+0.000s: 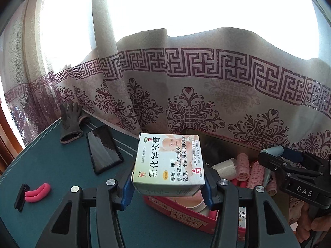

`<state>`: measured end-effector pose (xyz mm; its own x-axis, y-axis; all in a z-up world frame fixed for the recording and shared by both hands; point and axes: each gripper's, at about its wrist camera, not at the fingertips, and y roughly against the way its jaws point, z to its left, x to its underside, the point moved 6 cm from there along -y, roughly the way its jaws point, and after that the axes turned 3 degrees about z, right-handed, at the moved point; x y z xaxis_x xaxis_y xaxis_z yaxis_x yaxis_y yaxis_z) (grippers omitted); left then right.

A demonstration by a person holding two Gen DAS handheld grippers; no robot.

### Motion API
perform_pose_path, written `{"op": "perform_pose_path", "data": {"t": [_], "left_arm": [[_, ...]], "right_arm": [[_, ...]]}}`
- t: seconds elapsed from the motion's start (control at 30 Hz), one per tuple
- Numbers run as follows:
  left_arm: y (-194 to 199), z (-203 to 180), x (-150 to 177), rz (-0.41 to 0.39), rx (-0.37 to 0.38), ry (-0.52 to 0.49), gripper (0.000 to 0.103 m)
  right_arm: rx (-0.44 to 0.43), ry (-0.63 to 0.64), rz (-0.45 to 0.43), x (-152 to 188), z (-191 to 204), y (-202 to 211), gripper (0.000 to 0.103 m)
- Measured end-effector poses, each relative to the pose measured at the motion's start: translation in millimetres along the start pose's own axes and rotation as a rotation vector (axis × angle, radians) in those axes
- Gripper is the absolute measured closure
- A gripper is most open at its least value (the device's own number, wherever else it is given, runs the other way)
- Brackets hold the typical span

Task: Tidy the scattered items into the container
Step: 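Lower the box and tube into the red tin and open both tools, then move both open tools back to the comb and pink roller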

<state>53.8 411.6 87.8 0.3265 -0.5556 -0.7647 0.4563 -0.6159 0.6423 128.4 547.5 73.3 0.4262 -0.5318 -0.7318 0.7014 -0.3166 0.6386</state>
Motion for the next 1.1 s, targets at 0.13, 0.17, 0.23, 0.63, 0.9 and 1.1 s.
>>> {"op": "perform_pose_path", "data": {"t": [0.13, 0.17, 0.23, 0.63, 0.9, 1.1], "left_arm": [[-8.0, -5.6, -6.9, 0.005, 0.041, 0.022, 0.047], [-10.2, -6.8, -8.4, 0.011, 0.061, 0.033, 0.043], [-11.9, -6.7, -9.2, 0.011, 0.087, 0.061, 0.019], [-19.4, 32.8, 17.4, 0.064, 0.023, 0.158, 0.019], [-13.6, 63.9, 46.8, 0.099, -0.022, 0.228, 0.017], [-0.1, 106.4, 71.4, 0.099, -0.078, 0.328, 0.001]], "right_arm": [[-0.006, 0.01, 0.007, 2.0, 2.6, -3.2, 0.031], [-0.007, 0.01, 0.01, 2.8, 2.6, -4.0, 0.031], [-0.01, 0.009, 0.016, 3.7, 2.4, -5.4, 0.031], [-0.033, -0.001, 0.036, 6.0, 11.6, -8.1, 0.024], [-0.033, 0.015, 0.037, 7.5, 27.2, -3.7, 0.023], [-0.045, 0.048, 0.034, 10.0, 49.8, -0.9, 0.022]]}}
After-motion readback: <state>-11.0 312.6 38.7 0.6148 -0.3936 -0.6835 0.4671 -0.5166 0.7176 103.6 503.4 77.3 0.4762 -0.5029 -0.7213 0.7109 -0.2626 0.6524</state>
